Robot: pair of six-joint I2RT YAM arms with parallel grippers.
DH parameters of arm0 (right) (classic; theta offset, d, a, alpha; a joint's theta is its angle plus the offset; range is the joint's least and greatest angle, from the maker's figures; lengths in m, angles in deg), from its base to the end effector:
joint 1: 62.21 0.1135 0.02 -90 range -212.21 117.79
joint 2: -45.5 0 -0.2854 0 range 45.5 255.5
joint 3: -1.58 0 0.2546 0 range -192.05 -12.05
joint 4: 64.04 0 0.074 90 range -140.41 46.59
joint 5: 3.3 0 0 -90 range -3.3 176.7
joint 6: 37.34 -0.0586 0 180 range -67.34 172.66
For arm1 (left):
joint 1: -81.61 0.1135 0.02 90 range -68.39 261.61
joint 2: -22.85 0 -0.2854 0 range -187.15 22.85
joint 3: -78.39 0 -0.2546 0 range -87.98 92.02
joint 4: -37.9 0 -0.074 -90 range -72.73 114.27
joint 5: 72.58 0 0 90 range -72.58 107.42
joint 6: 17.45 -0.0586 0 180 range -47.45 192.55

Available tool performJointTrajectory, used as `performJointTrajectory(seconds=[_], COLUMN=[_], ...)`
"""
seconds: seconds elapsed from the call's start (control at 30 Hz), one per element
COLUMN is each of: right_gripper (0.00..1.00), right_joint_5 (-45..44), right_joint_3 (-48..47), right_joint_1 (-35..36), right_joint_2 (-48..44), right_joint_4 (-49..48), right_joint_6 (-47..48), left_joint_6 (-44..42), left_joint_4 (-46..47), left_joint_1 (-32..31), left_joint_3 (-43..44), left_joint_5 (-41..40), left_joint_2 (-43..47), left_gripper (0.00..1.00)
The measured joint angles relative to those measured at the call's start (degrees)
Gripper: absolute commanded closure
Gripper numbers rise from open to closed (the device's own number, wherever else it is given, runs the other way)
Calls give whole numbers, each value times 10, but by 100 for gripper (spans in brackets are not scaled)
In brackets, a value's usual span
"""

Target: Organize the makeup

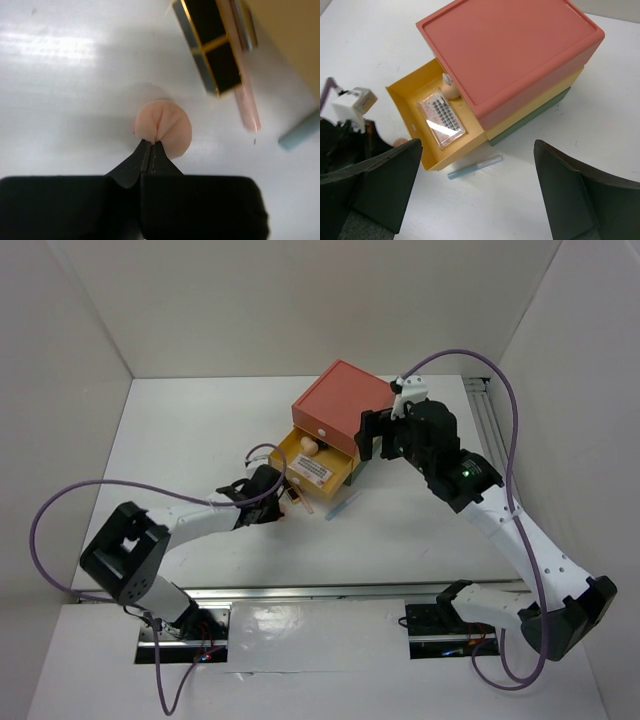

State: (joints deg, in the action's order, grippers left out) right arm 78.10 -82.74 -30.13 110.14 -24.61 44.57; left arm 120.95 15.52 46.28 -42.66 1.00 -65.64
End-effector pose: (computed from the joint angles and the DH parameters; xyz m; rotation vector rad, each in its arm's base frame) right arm 0.2264 0.1315 0.4126 -0.3001 1.9017 0.3287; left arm 0.2660 -0.1682 0.1708 -0.3994 2.4167 -0.3006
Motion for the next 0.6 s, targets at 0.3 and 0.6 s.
performJointTrajectory(seconds=[0.3, 0.6], right_gripper=[0, 0], right_joint_5=[-13, -31], right_joint_3=[6, 11], right_joint_1=[-10, -33], right_joint_2=[-24, -21], right_joint_4=[0, -1], right_joint_6=[-2, -2], left_joint_6=[-11, -78], left_joint_4=[-112, -75], left_joint_1=[-33, -33], left_joint_3=[15, 189], left_joint_5=[-2, -7], left_joint_2=[242, 139], left_gripper=[97, 76])
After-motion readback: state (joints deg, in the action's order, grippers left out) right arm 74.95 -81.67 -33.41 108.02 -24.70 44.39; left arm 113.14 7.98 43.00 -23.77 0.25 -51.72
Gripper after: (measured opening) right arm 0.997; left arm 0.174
